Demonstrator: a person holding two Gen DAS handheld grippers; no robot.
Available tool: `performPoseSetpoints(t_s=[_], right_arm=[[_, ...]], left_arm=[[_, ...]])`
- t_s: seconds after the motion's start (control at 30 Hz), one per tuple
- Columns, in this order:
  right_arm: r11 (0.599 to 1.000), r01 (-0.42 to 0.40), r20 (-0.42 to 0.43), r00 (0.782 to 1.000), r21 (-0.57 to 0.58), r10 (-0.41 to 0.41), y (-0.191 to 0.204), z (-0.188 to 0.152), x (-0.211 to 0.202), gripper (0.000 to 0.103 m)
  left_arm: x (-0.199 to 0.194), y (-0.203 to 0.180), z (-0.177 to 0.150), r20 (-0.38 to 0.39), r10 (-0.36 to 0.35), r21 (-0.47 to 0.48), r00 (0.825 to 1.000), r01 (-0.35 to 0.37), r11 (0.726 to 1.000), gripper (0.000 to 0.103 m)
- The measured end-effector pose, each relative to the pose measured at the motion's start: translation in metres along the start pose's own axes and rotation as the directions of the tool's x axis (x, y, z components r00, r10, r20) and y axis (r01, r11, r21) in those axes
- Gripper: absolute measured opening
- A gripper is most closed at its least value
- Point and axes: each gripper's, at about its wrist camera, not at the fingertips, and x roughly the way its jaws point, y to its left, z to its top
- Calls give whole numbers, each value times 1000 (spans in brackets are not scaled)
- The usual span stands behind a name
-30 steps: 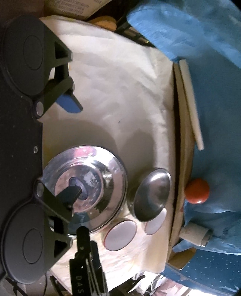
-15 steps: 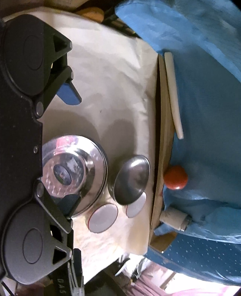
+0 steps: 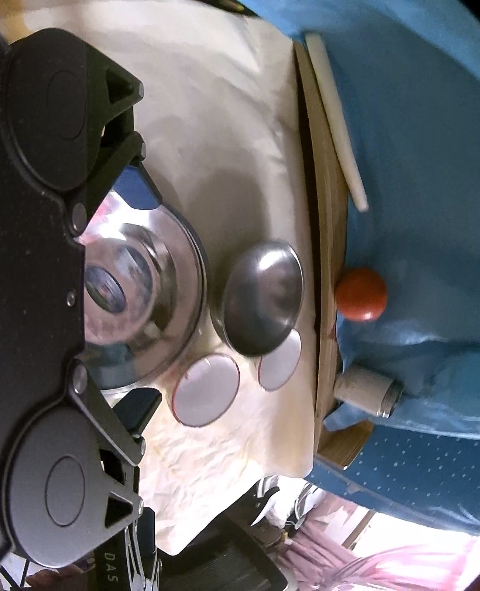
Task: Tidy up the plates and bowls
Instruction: 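Withdraw both tools up from the plate stack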
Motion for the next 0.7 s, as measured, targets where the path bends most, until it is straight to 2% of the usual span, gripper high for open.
performPoseSetpoints(t_s=[0.2,0.4,0.57,0.7], right_arm=[[1000,-19,-14,1000,-24,19,-41,34,14,103],[990,-77,-61,996,-120,70,-71,64,38,103],[978,-135,-99,988,-159,120,-83,73,54,103],[969,-181,-116,980,-167,163,-85,75,60,103]], left_arm=[[29,-36,26,-14,13,19,1000,-13,1000,102],[61,-63,43,-56,28,-27,998,-29,999,102],[72,-77,46,-74,57,-51,996,-61,997,102],[78,-81,49,-103,54,-48,993,-59,997,102]])
